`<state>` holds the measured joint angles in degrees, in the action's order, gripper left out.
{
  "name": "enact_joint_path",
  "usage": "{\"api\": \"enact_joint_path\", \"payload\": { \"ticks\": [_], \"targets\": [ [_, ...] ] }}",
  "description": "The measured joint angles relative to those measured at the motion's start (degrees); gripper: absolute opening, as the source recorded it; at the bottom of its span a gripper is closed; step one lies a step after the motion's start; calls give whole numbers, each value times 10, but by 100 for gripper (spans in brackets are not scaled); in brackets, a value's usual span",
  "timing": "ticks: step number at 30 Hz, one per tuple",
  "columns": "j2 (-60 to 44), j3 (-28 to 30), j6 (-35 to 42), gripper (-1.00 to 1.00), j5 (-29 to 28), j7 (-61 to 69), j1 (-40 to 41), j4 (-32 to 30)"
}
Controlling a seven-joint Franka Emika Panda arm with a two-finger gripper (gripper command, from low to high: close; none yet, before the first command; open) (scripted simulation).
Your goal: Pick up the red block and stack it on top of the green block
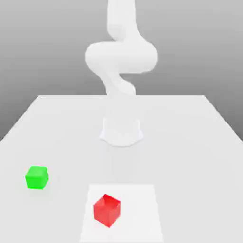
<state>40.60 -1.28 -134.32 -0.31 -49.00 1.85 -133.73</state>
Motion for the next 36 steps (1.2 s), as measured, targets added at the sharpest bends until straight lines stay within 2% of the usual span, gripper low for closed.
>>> {"api": "enact_joint_path", "payload": {
  "ticks": [15, 21, 27, 28, 36],
  "targets": [
    [-316, -41, -153, 0, -31, -199, 75, -117],
    [-439, -38, -214, 0, -18, -260, 85, -164],
    [-563, -21, -310, 0, -32, -286, 72, -159],
    [-579, -18, -323, -100, -35, -289, 69, -157],
    [-566, -21, -314, -100, -33, -287, 71, -159]
  ]
}}
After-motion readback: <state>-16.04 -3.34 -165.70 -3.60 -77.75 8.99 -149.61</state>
